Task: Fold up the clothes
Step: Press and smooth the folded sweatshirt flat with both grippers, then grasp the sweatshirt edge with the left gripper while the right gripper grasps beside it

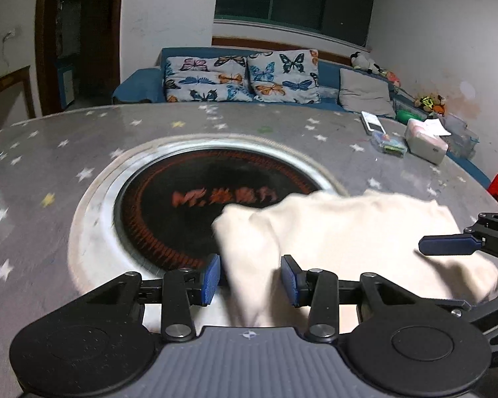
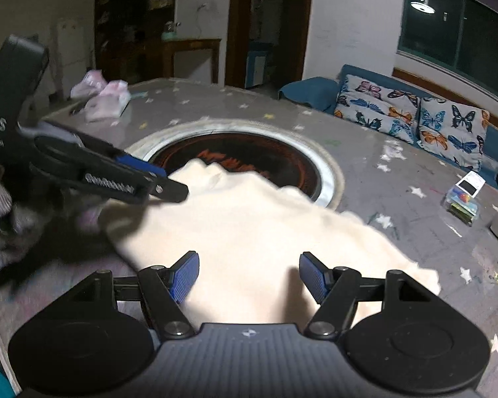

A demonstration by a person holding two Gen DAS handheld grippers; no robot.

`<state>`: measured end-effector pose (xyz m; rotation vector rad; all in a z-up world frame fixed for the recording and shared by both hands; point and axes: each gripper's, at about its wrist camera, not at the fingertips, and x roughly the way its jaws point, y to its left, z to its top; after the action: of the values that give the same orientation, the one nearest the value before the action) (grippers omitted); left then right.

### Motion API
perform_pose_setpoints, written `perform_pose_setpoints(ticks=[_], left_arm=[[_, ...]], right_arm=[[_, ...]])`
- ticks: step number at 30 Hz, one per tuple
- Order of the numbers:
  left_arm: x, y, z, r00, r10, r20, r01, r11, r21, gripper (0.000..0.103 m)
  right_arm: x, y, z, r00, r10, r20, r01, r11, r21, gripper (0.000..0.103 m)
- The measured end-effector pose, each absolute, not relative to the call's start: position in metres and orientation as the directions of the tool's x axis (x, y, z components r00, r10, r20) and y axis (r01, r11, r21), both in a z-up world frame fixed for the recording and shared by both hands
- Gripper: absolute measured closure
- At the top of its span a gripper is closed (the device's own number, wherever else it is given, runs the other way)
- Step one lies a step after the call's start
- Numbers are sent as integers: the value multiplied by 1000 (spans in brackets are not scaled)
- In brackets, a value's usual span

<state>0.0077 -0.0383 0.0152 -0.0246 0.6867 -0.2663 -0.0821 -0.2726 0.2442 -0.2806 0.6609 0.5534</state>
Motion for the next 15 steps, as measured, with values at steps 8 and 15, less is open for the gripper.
perform_pose_setpoints(ticks=[8,15], left_arm=[[-4,-27,11,749,-253,-612,213,967,-139,56],[-6,-6,16,745,-251,-617,163,967,-196,58]], right_arm=[[-94,-265,242,649,383,-657,-583,806,-107,37],[-103,-255,254,661,397,-637,-611,777,-150,39]])
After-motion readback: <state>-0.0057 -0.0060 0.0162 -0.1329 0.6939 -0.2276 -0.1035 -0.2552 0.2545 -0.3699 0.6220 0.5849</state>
